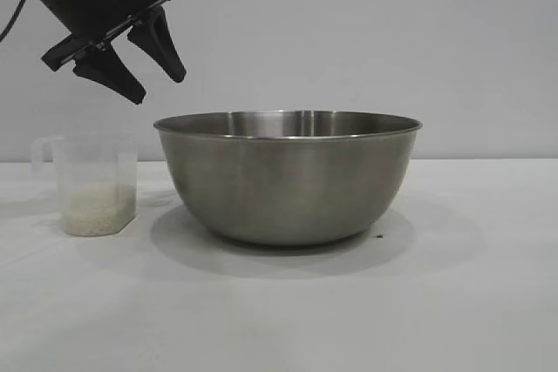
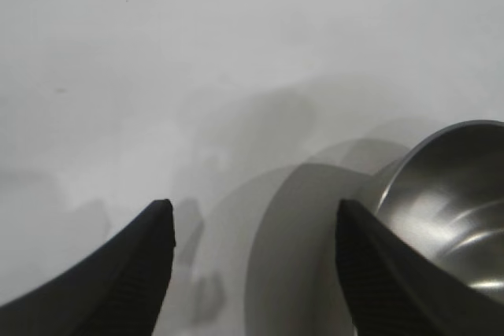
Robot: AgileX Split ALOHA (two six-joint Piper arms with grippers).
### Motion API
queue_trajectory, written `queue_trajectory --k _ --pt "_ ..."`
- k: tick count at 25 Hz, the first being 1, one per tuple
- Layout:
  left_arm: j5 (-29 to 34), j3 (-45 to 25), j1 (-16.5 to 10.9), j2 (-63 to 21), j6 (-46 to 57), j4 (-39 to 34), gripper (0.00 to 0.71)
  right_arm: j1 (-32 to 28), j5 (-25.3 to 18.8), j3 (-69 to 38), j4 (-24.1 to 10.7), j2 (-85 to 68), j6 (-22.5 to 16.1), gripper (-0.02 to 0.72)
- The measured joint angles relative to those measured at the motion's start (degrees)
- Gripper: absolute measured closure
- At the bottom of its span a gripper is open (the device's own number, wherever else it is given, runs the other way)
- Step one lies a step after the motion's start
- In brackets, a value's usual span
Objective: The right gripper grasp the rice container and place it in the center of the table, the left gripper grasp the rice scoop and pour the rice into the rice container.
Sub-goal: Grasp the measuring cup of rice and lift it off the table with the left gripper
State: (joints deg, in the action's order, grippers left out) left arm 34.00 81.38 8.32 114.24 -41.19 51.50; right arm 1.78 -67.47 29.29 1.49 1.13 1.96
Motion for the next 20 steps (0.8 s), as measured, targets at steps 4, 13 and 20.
queue_trajectory --k 4,13,20 --pt "0.2 0.0 0.0 0.0 0.0 0.0 0.281 0.0 1.5 -1.1 0.0 -2.1 0.1 0.166" --pt "0.3 0.0 0.0 0.0 0.0 0.0 0.281 0.0 1.9 -1.3 0.0 -2.1 0.1 0.166" --pt "2.9 0.0 -3.4 -2.8 0.4 -4.7 0.281 0.0 1.9 -1.3 0.0 -2.1 0.1 0.166"
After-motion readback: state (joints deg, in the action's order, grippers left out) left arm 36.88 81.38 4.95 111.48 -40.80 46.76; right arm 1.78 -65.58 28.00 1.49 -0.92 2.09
